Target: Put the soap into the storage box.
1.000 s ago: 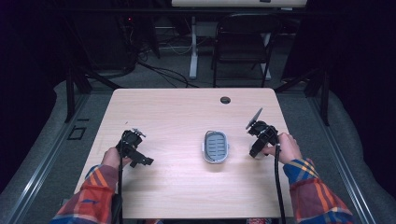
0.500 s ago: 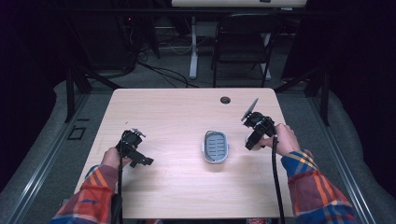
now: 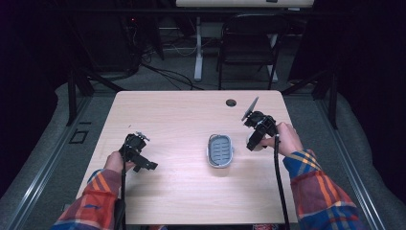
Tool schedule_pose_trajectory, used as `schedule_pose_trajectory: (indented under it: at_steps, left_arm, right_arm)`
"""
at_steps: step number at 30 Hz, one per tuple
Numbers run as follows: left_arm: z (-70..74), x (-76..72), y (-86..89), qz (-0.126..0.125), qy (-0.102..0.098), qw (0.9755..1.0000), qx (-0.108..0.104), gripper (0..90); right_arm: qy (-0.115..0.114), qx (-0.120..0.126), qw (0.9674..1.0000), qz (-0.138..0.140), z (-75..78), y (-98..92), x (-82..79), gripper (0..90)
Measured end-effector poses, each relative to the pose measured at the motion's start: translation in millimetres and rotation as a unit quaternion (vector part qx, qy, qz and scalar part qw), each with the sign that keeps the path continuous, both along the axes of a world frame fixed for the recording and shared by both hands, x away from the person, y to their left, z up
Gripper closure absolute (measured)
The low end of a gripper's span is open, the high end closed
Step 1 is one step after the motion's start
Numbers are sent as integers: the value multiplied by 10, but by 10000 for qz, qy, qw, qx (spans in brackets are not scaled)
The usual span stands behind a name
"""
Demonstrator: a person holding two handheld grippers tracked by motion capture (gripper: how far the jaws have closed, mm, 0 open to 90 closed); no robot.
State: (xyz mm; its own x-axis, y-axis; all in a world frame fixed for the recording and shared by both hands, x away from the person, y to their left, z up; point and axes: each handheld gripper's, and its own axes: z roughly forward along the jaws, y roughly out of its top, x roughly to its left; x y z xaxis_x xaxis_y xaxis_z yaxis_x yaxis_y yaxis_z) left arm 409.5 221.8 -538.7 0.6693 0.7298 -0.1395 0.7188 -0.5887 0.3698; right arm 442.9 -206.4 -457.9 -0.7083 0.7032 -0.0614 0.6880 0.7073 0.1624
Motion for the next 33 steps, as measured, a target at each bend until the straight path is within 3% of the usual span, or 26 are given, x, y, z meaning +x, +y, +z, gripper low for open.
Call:
schedule_pose_trajectory:
  at_steps: [4,5,13,33]
  left_arm:
    - [1,-5,-8,13,-17,10000,12,0]
    - [2,-4,-6,12,2,10000,18,0]
    - [-6,1,-14,-1,10,10000,6,0]
    - [-9,6,-6,-18,44,10000,14,0]
  right_arm:
    - [66,-114,9999,56,54,46,20,244]
    - [-15,-50,10000,57,52,56,21,243]
    - [-21,-72,9998,164,151,186,49,243]
    - [-8,-167,9983,552,167,585,117,243]
